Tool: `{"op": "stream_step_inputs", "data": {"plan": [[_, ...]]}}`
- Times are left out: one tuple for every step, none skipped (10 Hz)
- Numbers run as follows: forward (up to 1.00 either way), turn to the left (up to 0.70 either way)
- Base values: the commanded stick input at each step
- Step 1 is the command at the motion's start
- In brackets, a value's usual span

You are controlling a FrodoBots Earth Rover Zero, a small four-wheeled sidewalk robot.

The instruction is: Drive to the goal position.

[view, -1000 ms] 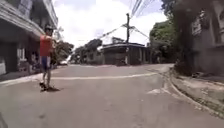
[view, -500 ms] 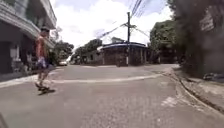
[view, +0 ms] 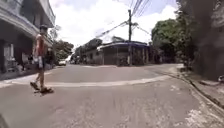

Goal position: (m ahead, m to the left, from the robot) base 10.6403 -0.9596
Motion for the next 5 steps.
{"op": "stream_step_inputs", "data": {"plan": [[1.0, 0.0], [1.0, 0.0], [1.0, 0.0], [1.0, 0.0], [1.0, 0.0]]}}
